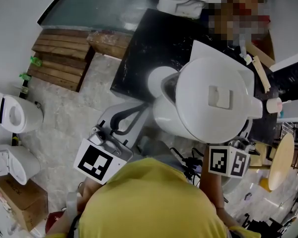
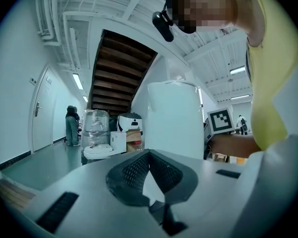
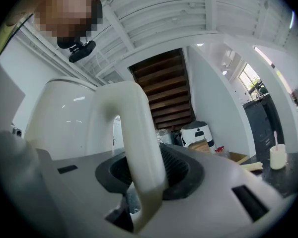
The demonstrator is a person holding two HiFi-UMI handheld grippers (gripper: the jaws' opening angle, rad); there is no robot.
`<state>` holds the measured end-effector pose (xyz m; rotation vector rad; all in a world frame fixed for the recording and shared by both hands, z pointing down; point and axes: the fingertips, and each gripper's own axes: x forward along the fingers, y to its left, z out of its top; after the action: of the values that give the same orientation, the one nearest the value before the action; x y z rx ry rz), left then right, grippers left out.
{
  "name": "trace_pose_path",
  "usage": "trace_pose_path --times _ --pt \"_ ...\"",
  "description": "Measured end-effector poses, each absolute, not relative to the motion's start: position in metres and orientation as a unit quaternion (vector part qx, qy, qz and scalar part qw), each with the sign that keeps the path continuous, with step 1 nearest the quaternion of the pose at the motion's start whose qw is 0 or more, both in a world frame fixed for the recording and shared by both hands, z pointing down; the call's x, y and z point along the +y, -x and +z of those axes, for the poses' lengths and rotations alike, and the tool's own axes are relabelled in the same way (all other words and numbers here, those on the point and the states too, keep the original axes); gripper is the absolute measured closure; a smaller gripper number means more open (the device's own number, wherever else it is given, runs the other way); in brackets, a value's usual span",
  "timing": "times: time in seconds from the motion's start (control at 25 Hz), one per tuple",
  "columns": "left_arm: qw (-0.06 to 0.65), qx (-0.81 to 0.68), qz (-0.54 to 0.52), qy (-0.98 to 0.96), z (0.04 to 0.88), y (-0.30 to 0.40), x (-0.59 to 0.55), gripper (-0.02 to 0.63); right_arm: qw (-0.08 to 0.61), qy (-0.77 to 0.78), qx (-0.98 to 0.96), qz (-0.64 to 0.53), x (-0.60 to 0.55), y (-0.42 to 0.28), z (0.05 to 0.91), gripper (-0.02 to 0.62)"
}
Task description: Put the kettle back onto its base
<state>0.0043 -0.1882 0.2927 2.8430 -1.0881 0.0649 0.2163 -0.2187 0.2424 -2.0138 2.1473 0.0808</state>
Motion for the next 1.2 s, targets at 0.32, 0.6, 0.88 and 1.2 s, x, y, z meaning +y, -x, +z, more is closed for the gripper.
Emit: trace_pose_path --times 0.32,0.6,0.88,1.2 --pt "0.052 -0.344 0.028 -0.937 0.300 -0.010 -0.202 0.598 0.096 0.680 0.727 0.027 -0.243 -0.217 0.250 0.469" --pt "0.061 -0.313 0.029 -0.947 0.311 -0.009 -0.215 0.597 0.097 0.674 0.732 0.030 -0.263 -0.213 0.257 0.469" --pt "0.034 -0.234 0.077 -0.969 0.328 -0.023 -0.221 0.423 0.091 0.674 0.733 0.024 -0.277 -0.211 0.267 0.469" --pt "0.032 -0.184 0.091 -0.978 0.340 -0.034 -0.230 0.288 0.090 0.674 0.733 0.022 -0.290 -0.212 0.279 0.469"
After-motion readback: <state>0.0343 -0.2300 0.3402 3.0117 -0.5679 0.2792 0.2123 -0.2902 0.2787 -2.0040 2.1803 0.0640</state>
